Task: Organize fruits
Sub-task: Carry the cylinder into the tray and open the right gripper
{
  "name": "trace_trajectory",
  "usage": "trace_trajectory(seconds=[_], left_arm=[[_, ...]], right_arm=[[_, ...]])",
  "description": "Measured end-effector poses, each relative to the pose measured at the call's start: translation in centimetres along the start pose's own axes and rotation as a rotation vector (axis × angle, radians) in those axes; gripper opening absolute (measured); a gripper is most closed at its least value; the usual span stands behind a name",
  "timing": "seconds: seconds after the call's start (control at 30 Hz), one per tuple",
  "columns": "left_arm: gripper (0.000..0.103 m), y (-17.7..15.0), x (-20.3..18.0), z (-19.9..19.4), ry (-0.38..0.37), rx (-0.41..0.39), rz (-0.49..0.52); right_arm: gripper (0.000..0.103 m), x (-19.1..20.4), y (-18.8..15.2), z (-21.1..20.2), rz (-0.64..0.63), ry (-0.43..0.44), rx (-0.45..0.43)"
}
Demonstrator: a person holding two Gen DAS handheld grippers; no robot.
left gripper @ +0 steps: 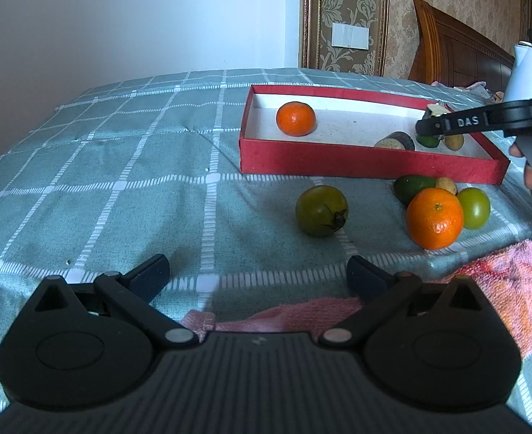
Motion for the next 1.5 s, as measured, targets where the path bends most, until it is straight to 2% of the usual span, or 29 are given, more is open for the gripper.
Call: trace_trajectory(seconds=[0.6, 1.3, 1.4, 1.5], left_arm=[[0.103, 0.0, 0.0, 0.0, 0.000, 0.000, 0.000], [0.103, 0.0, 0.0, 0.0, 0.000, 0.000, 0.000], [0.103, 0.0, 0.0, 0.0, 0.000, 0.000, 0.000], [0.103, 0.0, 0.0, 0.0, 0.000, 0.000, 0.000]], right_arm=[[0.034, -0.1, 0.4, 4.3, 0.008, -0.022, 0.065], [0.034, -0.7, -0.1, 4.0, 0.037, -0.007, 0.056], [0.035, -0.7, -0.1, 4.0, 0.038, -0.003, 0.056], [0.042, -0.7, -0.2, 3.9, 0.041, 0.006, 0.059]])
Point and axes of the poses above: each gripper's, at about its wrist camera, not at the fingertips, and z roughly the way its jaws point, x to its left, y to its top, the point moved 7 cm from there along z, roughly the way its jaws point, and after that the axes turned 12 degrees about y, right-handed, at the moved point
